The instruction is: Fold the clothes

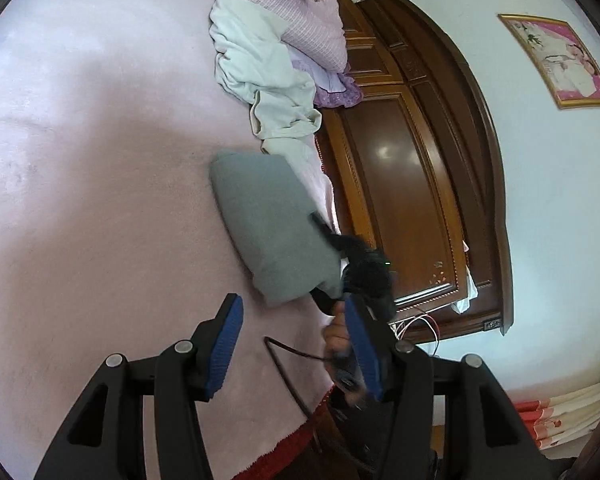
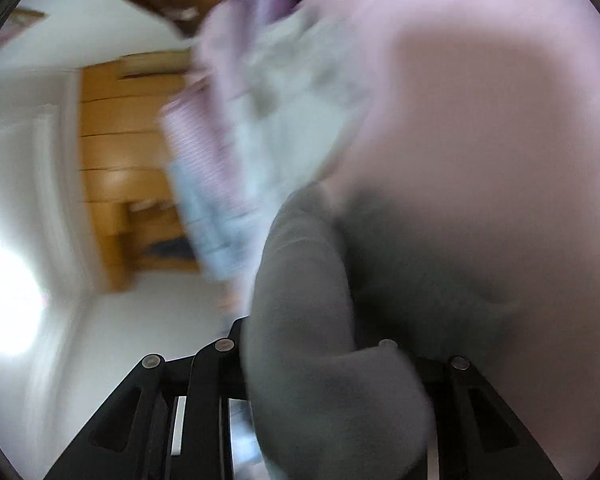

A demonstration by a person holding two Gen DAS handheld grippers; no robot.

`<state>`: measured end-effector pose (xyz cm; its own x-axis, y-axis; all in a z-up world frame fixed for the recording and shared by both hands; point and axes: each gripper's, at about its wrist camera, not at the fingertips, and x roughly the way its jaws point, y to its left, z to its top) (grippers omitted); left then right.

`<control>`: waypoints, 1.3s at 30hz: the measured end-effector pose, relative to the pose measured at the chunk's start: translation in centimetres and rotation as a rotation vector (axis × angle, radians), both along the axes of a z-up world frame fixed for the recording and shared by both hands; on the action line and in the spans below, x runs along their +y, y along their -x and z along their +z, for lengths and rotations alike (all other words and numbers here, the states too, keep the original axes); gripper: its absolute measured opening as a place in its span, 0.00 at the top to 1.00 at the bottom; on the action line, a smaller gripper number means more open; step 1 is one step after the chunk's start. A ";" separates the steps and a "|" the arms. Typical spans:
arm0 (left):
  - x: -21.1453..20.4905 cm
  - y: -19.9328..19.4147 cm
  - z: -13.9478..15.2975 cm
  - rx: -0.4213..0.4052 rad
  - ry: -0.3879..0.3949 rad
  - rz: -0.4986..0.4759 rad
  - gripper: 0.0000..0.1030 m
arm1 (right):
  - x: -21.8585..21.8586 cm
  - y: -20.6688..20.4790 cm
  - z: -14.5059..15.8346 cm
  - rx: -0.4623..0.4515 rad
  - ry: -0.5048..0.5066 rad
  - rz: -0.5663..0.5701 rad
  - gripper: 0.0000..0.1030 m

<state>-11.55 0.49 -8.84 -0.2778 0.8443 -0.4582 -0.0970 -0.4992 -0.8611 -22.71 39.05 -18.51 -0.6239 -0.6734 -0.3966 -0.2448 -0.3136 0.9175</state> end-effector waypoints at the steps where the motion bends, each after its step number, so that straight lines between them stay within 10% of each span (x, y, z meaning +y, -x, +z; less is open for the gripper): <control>1: -0.1 -0.2 0.1 0.003 -0.002 -0.004 0.51 | 0.7 -0.1 -0.2 -0.020 -0.038 -0.004 0.65; 11: 3.3 0.6 0.5 0.038 0.082 -0.080 0.48 | 2.6 -4.7 7.4 0.039 -0.423 0.033 0.50; 16: 8.5 2.3 1.6 0.119 0.165 -0.164 0.48 | 1.6 -4.9 10.9 0.249 -0.326 0.163 0.49; 23: 17.2 4.4 -0.9 0.142 0.321 -0.324 0.48 | -0.8 -0.1 5.3 0.084 -0.364 0.315 0.50; 27: 18.3 5.5 -3.4 0.071 0.380 -0.355 0.50 | 0.9 -0.2 1.6 -0.004 -0.326 0.292 1.00; 32: 18.8 6.4 -4.5 0.047 0.423 -0.385 0.50 | 2.5 -1.8 2.5 0.043 -0.232 0.255 0.92; 39: 17.8 11.2 1.0 0.268 0.596 -0.273 0.49 | -0.7 -4.5 7.6 0.189 -0.517 0.269 0.72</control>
<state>-22.71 18.24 -7.88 -0.2596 0.5265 -0.8096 -0.4559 -0.8058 -0.3779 -18.22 38.34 -10.91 -0.5499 -0.5672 -0.6131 0.0570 -0.7578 0.6500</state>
